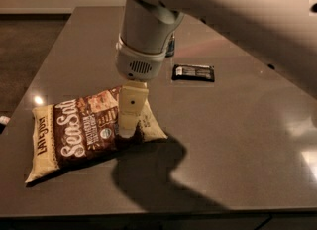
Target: Move brown chip bag near rxbar chocolate
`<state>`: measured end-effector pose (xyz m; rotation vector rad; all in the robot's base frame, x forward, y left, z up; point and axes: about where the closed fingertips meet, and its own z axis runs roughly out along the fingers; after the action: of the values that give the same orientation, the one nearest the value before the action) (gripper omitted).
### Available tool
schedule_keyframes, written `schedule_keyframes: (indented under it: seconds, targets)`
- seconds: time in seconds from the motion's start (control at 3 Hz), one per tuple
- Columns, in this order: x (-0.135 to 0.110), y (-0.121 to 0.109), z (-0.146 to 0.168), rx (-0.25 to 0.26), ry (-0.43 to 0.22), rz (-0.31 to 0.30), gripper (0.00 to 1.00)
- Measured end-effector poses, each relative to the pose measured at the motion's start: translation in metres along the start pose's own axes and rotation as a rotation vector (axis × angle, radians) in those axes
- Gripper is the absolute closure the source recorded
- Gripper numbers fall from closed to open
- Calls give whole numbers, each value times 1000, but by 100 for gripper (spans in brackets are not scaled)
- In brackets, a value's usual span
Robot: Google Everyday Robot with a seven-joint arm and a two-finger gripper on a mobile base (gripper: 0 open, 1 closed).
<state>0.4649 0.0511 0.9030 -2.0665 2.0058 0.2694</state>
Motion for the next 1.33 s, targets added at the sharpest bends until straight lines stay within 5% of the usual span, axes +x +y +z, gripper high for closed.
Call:
schedule_keyframes:
  seconds: [0.67, 1.33]
  targets:
    - [-14, 1, 35, -33, 79, -59, 3]
    - [-7, -10, 37, -66, 116, -61, 49]
